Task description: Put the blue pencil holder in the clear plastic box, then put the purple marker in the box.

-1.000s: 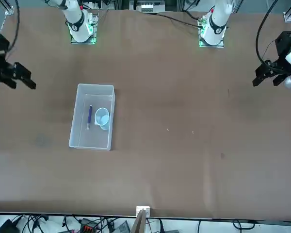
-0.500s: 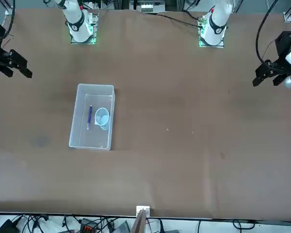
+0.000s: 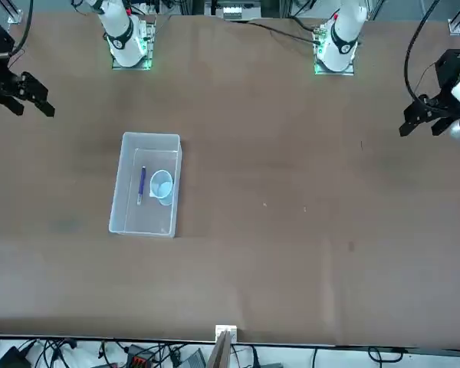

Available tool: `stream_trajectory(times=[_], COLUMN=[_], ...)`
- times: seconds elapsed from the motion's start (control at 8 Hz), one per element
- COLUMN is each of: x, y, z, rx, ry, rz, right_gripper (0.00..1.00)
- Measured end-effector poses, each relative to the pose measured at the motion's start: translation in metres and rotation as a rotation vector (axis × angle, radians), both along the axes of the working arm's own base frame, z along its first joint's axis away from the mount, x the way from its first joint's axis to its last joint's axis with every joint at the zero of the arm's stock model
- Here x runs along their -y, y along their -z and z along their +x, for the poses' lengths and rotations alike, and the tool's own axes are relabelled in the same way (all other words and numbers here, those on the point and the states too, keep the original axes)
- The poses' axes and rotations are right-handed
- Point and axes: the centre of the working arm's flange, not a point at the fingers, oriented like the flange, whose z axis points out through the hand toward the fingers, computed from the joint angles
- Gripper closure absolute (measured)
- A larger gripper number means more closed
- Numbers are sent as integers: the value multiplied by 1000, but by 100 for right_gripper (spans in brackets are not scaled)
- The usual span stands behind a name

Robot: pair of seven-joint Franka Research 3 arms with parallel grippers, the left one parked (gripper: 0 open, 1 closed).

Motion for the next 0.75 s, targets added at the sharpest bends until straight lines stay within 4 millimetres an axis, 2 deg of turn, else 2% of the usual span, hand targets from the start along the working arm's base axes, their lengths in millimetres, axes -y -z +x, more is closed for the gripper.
stream_trajectory(times=[0.75], x=[14], y=[8], z=[7], rx=[-11], ry=[-45], rz=[-52], right_gripper=[0])
